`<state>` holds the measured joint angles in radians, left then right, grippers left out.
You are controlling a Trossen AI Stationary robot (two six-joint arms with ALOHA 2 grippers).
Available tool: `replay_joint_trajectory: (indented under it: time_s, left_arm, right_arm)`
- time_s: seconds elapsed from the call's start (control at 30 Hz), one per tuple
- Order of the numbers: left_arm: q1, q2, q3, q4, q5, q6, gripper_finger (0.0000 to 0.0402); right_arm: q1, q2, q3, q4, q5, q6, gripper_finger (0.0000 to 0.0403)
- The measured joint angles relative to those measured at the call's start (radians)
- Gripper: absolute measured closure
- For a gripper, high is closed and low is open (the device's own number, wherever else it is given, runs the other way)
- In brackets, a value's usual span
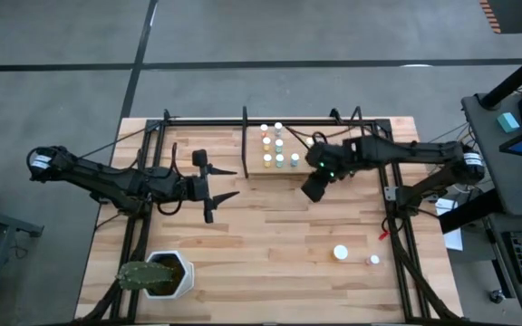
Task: Pick and place medicine bottles onto shelf by color
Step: Put the blue pill bottle on the shelf aligned with the other blue pill bottle
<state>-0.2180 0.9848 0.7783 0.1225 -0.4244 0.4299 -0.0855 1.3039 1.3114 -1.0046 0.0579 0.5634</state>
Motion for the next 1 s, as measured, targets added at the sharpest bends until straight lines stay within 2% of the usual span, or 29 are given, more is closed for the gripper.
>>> replay_joint_trajectory:
  time_s: [0.37, 0.57, 0.77, 1.0]
  left_arm:
    - [0.0, 0.003, 0.0, 0.002, 0.0, -0.004, 0.0178]
    - [0.0, 0.002, 0.0, 0.002, 0.0, -0.004, 0.0178]
    - [0.0, 0.002, 0.0, 0.001, 0.0, -0.004, 0.0178]
    - [0.0, 0.001, 0.0, 0.001, 0.0, -0.003, 0.0178]
  right_arm:
    - [-0.109, 0.279, 0.429, -0.253, 0.048, -0.433, 0.0296]
    - [-0.208, 0.412, 0.589, -0.303, 0.048, -0.645, 0.0296]
    - [-0.312, 0.515, 0.645, -0.302, 0.047, -0.904, 0.0296]
    - [-0.435, 0.59, 0.595, -0.237, -0.012, -0.958, 0.0296]
